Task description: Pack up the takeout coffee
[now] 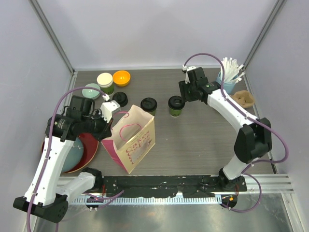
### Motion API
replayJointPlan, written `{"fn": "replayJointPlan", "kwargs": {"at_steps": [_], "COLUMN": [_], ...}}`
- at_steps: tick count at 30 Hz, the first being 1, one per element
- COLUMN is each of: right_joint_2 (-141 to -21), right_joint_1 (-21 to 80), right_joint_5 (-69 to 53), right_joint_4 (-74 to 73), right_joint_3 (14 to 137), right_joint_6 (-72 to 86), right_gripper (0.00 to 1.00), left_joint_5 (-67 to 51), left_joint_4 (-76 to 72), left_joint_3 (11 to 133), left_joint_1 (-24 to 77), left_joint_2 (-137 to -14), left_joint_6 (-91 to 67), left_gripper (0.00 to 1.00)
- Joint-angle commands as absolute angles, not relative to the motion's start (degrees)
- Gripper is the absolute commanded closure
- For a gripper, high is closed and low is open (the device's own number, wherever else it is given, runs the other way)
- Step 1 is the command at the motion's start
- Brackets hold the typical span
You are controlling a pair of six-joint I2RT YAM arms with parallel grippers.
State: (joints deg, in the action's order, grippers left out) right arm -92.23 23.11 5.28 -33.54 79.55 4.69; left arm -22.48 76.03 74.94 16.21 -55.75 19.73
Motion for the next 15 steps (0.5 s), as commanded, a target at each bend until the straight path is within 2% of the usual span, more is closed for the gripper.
{"fn": "replayJointPlan", "kwargs": {"at_steps": [1,15], "right_joint_2": [-95.0,-99.31], "right_joint_1": [22.76,23.2], "right_joint_5": [4.57,3.08], "right_joint_4": [-34.63,-35.15], "right_joint_3": [85.95,85.34], "right_joint_6": [7.03,10.02], "right_gripper": [0.47,0.53], "left_joint_5": [-22.15,-22.76], "left_joint_4": [74.79,74.8], "left_joint_3": [75.32,75.15], "left_joint_1": [16.0,16.0], "left_joint_2": [-55.02,-55.2], "left_joint_6": [19.51,19.86], "left_gripper": [1.0,1.0]}}
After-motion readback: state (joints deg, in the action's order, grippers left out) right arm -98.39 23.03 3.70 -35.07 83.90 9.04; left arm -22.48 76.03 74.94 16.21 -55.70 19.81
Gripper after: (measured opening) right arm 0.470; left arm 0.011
